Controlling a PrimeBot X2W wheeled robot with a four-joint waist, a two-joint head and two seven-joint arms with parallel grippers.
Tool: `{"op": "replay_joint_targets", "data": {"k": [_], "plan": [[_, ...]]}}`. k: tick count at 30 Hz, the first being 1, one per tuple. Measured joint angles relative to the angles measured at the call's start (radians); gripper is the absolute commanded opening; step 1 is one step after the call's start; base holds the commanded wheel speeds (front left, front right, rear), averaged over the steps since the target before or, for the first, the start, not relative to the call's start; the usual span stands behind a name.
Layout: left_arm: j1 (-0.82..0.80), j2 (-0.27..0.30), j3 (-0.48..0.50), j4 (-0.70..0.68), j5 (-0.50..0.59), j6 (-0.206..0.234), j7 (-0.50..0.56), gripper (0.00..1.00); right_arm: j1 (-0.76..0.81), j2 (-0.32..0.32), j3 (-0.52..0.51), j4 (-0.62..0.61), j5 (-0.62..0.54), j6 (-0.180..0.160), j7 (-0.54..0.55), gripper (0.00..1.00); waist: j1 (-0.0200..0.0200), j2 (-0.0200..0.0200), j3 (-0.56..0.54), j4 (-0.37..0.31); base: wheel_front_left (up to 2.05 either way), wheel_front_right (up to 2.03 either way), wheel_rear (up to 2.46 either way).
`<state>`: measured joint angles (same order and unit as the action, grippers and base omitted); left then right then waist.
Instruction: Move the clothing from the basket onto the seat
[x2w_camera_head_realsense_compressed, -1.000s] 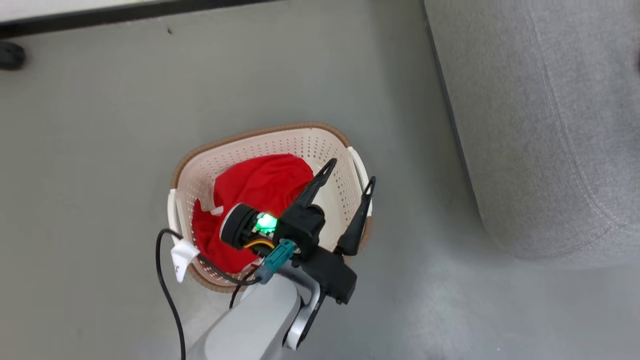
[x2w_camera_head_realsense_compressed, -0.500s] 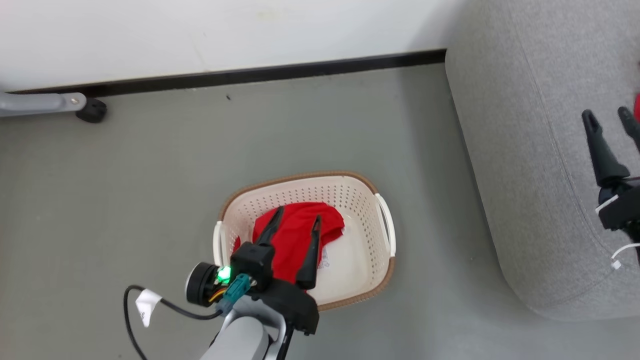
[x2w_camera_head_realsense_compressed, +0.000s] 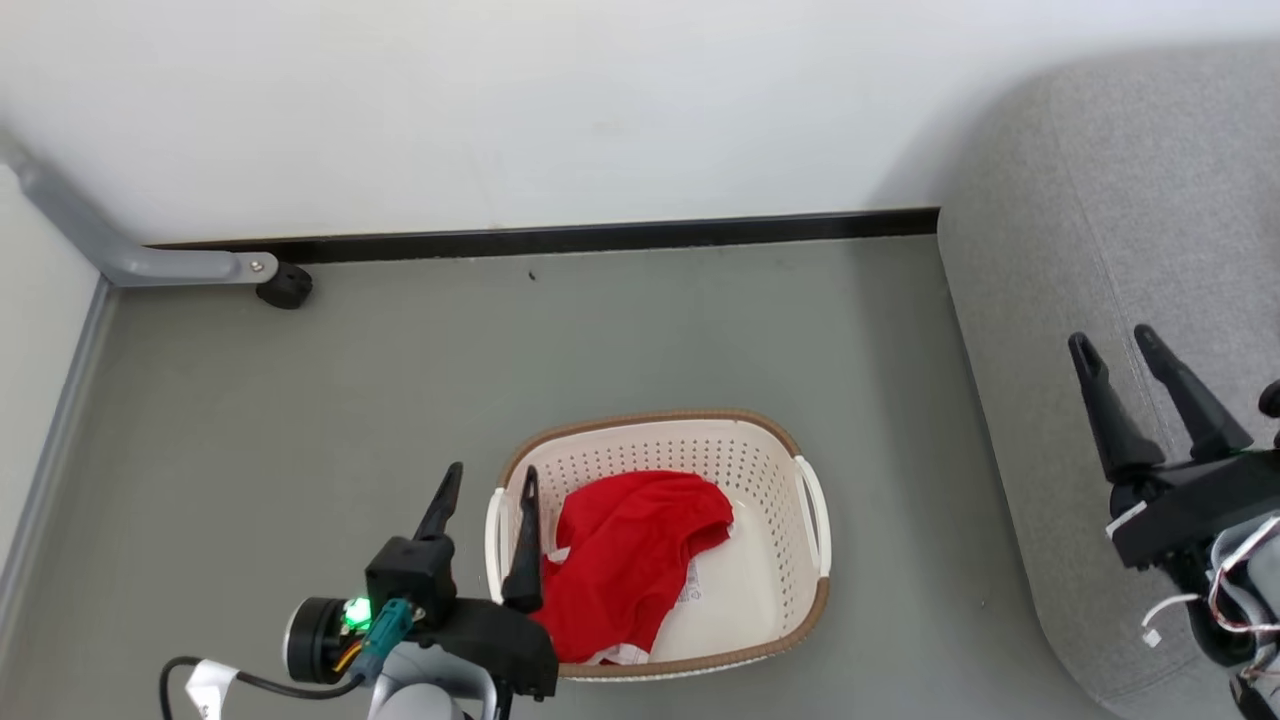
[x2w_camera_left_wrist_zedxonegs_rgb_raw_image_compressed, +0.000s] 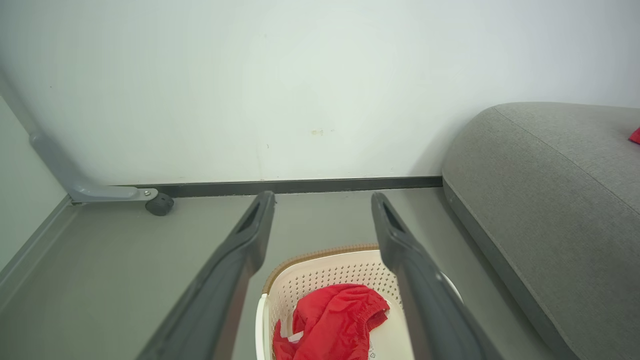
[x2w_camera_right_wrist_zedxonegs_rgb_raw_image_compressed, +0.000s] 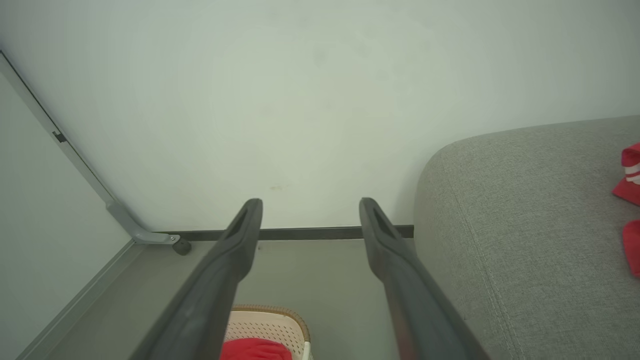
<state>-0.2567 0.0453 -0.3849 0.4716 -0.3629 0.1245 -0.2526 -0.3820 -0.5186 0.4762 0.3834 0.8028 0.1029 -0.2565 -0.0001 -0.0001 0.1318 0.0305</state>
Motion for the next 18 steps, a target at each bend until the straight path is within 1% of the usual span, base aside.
{"op": "replay_joint_targets", "data": {"k": [2, 5, 9, 12, 13, 18], "plan": [[0.013, 0.000, 0.030, -0.006, 0.013, 0.000, 0.000, 1.00, 0.025, 0.011, -0.007, -0.020, -0.009, -0.012, 0.000, 1.00, 0.0000, 0.0000, -0.012, 0.007, 0.00, 0.00, 0.00], [0.038, 0.000, 0.077, -0.018, 0.034, 0.000, 0.000, 1.00, 0.052, 0.026, -0.013, -0.042, -0.036, -0.022, 0.000, 1.00, 0.0000, 0.0000, -0.028, 0.014, 0.00, 0.00, 0.00], [0.071, -0.001, 0.119, -0.032, 0.071, 0.000, 0.000, 1.00, 0.079, 0.045, -0.028, -0.064, -0.055, -0.038, 0.000, 1.00, 0.0001, 0.0000, -0.049, 0.018, 0.00, 0.00, 0.00], [0.099, 0.000, 0.145, -0.049, 0.088, 0.000, 0.000, 1.00, 0.096, 0.059, -0.036, -0.082, -0.067, -0.044, 0.000, 1.00, 0.0001, 0.0000, -0.062, 0.016, 0.00, 0.00, 0.00], [0.108, -0.001, 0.154, -0.054, 0.095, 0.000, 0.000, 1.00, 0.101, 0.063, -0.040, -0.087, -0.070, -0.051, 0.000, 1.00, 0.0001, 0.0000, -0.065, 0.015, 0.00, 0.00, 0.00], [0.155, 0.000, 0.194, -0.081, 0.121, 0.000, 0.000, 1.00, 0.131, 0.070, -0.057, -0.097, -0.106, -0.062, 0.000, 1.00, 0.0001, 0.0002, -0.081, 0.006, 0.00, 0.00, 0.00]]}}
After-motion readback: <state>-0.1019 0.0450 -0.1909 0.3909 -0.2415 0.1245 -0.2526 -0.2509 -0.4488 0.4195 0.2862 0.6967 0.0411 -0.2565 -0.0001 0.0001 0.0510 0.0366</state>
